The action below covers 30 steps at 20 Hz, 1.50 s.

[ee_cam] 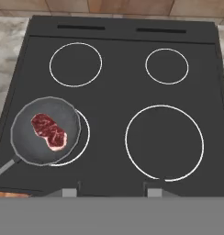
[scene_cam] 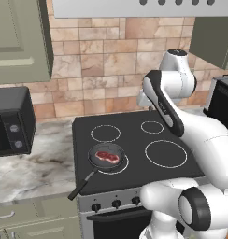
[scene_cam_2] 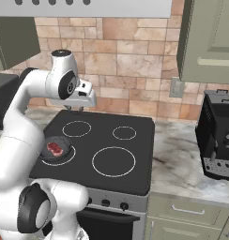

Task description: Pick up the pan with the steak in it and place it on the dining table. Then place the steak on the plate.

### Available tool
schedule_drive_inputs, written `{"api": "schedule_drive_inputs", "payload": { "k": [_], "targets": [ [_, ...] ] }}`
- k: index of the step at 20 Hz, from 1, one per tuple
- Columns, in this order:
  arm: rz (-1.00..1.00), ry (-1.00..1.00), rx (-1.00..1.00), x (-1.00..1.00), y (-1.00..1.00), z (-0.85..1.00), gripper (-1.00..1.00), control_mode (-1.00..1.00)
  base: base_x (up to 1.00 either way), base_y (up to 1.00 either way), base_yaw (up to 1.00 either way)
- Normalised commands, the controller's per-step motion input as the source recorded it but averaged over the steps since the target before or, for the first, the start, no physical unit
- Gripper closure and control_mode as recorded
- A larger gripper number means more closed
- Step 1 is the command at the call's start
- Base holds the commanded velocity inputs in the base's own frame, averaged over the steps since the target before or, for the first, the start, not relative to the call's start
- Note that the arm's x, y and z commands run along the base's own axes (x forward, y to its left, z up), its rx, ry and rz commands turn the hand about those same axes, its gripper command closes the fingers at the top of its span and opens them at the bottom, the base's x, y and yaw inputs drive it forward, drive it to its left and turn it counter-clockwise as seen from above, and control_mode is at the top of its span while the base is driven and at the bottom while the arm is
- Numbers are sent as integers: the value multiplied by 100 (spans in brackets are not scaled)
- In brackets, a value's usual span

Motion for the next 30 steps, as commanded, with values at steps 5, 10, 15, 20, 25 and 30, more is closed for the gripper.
{"api": "schedule_drive_inputs", "payload": {
  "k": [5, 10, 15, 20, 25, 30],
  "targets": [
    [0, -1, 0, -18, 12, -1, -100, -100, 0, 0, 0],
    [0, -2, 1, -41, 33, -7, -100, -100, 0, 0, 0],
    [0, -2, 1, -46, 44, -15, -100, -100, 0, 0, 0],
    [0, 0, 0, -34, 60, -27, -100, -100, 0, 0, 0],
    [-1, -1, 2, -23, 62, -30, -100, -100, 0, 0, 0],
    [-2, 0, 3, -17, 62, -30, -100, -100, 0, 0, 0]
  ]
}}
